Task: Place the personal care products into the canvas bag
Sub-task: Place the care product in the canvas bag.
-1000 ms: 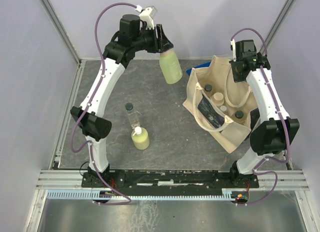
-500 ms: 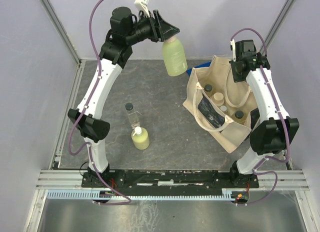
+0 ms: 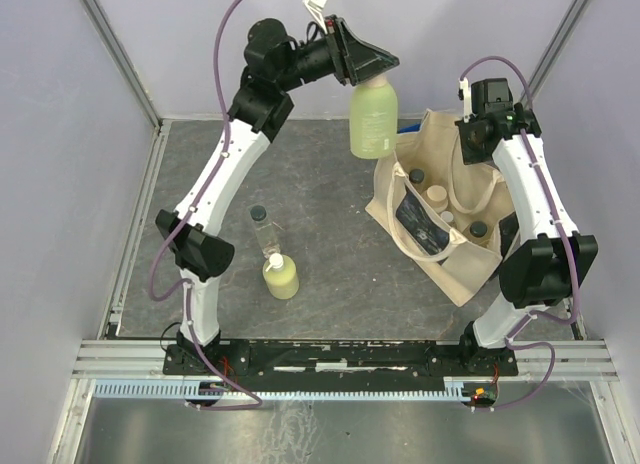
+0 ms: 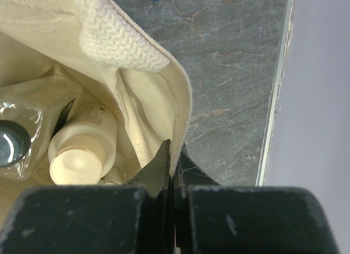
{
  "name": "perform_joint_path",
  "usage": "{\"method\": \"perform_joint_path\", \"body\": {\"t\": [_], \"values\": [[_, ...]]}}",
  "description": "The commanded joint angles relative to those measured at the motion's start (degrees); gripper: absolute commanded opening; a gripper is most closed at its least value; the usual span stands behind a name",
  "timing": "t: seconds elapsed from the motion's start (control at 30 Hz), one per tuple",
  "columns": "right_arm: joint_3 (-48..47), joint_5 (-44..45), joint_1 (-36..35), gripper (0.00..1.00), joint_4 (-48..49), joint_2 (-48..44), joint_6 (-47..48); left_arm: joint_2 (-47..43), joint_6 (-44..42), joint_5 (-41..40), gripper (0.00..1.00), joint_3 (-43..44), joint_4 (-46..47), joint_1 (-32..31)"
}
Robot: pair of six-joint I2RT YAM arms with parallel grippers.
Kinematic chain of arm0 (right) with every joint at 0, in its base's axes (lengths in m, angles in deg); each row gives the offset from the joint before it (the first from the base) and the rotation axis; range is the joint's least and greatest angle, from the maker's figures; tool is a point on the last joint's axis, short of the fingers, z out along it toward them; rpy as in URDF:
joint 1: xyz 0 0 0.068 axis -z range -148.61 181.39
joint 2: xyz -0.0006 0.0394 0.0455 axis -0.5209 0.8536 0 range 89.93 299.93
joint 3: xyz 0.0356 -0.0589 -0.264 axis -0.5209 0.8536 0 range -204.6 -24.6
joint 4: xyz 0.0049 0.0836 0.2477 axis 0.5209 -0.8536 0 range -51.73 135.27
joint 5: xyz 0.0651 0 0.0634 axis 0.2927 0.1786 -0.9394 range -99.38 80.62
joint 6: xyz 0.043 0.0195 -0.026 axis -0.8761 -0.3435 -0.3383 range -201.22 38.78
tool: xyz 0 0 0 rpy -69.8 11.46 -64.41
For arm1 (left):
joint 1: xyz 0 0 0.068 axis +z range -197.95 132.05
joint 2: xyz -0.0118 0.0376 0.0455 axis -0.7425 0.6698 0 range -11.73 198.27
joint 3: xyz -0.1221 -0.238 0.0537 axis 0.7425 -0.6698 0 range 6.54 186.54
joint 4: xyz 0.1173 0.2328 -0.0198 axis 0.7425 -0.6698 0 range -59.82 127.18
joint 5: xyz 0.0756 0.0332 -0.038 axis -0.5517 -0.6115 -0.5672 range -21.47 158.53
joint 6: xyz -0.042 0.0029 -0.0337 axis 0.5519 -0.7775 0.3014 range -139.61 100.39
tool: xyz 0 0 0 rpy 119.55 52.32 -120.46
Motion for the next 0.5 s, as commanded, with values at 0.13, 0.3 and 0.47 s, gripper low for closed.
{"method": "perform_joint_path", "body": {"t": [0.13, 0.3, 0.47], "values": [[-3.4, -5.7, -1.0, 0.01, -0.1, -0.6, -1.9, 0.4, 2.9, 0.0, 0.03, 4.1, 10.9, -3.2], [-3.6, -6.0, -1.9, 0.01, -0.8, -1.5, -2.5, 2.5, 2.9, -0.9, 0.03, 4.1, 13.8, -5.5], [-3.4, -4.5, -2.1, 0.01, -1.5, -2.4, -2.7, 4.9, 3.9, -2.1, 0.03, 4.7, 17.0, -8.0]]}}
